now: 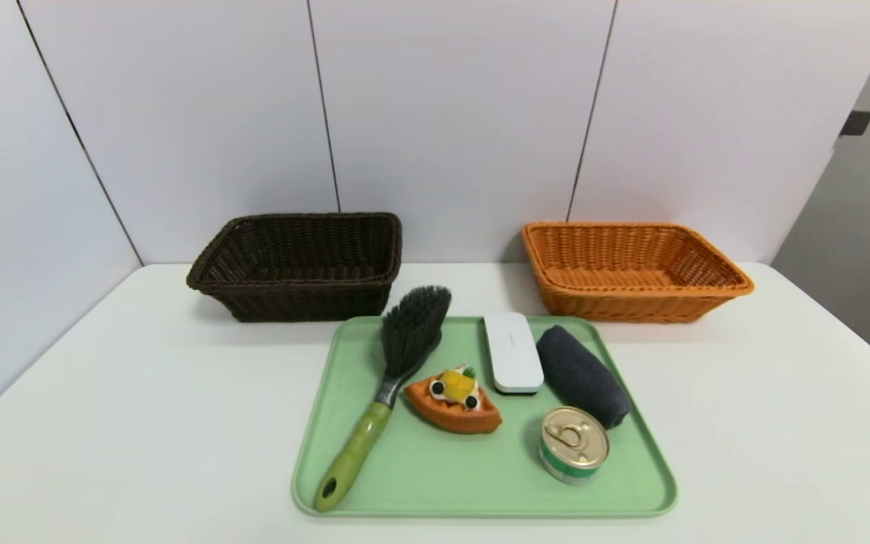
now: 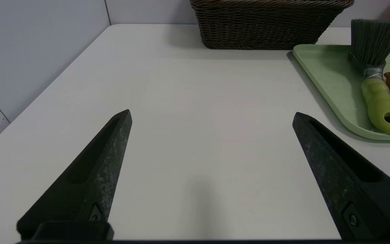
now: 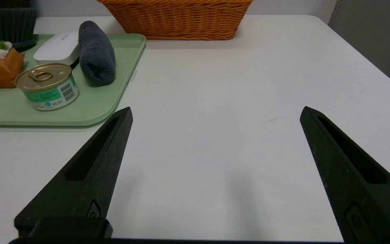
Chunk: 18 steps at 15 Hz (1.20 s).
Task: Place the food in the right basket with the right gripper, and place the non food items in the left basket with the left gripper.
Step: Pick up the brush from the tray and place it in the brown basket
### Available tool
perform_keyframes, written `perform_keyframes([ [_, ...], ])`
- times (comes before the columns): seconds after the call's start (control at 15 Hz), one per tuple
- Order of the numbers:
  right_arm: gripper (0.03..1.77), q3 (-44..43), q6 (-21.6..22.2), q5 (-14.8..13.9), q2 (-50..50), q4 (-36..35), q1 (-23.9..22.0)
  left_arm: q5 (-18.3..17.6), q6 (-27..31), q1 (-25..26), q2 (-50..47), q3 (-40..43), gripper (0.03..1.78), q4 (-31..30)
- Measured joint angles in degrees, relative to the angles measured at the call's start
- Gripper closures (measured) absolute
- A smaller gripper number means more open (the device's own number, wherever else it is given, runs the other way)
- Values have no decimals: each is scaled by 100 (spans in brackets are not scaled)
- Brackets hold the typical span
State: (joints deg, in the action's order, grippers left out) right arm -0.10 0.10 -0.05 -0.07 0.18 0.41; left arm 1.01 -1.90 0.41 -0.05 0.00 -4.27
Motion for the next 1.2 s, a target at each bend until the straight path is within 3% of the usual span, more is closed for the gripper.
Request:
perform_keyframes([
  [1.2,9,2,-67,7,0,-5,0,-7,96,0,0,0,12,2],
])
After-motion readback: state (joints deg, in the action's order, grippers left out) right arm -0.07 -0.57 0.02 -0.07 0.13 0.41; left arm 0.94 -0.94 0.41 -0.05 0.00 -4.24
